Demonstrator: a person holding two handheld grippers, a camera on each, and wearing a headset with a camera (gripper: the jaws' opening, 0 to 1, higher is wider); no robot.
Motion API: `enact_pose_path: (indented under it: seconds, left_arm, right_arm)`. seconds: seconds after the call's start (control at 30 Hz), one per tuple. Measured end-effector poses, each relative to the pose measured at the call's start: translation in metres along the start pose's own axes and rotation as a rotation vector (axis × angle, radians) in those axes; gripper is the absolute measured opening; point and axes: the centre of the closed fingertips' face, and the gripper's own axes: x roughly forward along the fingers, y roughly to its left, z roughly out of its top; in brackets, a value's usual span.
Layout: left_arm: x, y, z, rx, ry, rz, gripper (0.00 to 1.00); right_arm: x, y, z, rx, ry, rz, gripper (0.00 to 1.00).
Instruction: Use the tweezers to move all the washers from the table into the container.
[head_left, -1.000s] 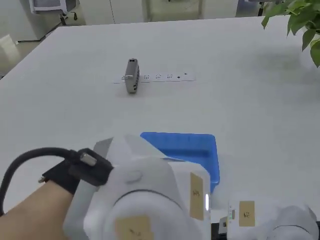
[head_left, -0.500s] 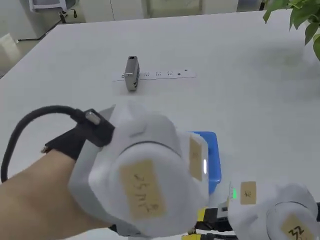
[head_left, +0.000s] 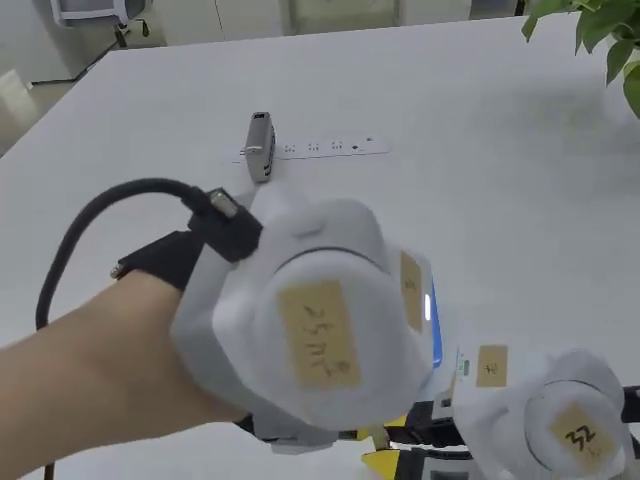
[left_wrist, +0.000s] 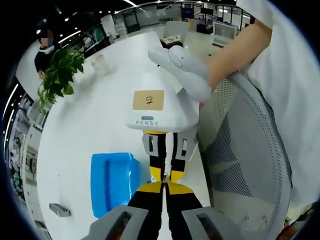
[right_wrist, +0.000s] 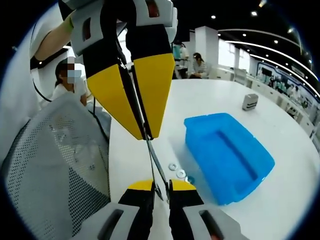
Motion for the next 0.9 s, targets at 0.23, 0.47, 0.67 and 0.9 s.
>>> enact_pose_path:
  seconds: [0.23, 0.47, 0.67, 0.9]
  left_arm:
    - [0.002, 0.004, -0.001, -0.001, 0.004, -0.003, 0.00]
    - [0.007, 0.006, -0.001, -0.010, 0.004, -0.017, 0.00]
    - [0.009, 0.006, 0.001, -0.029, -0.011, -0.053, 0.00]
    - [0.013, 0.009, 0.000, -0.041, -0.018, -0.074, 0.00]
  right_arm:
    - [0.001, -0.003, 0.000, 0.017, -0.008, -0.004, 0.07]
    - [0.002, -0.004, -0.003, 0.033, -0.008, -0.003, 0.07]
    - [0.001, -0.005, -0.001, 0.050, -0.014, 0.004, 0.08]
    - [-0.008, -0.001, 0.033, 0.010, -0.081, 0.010, 0.06]
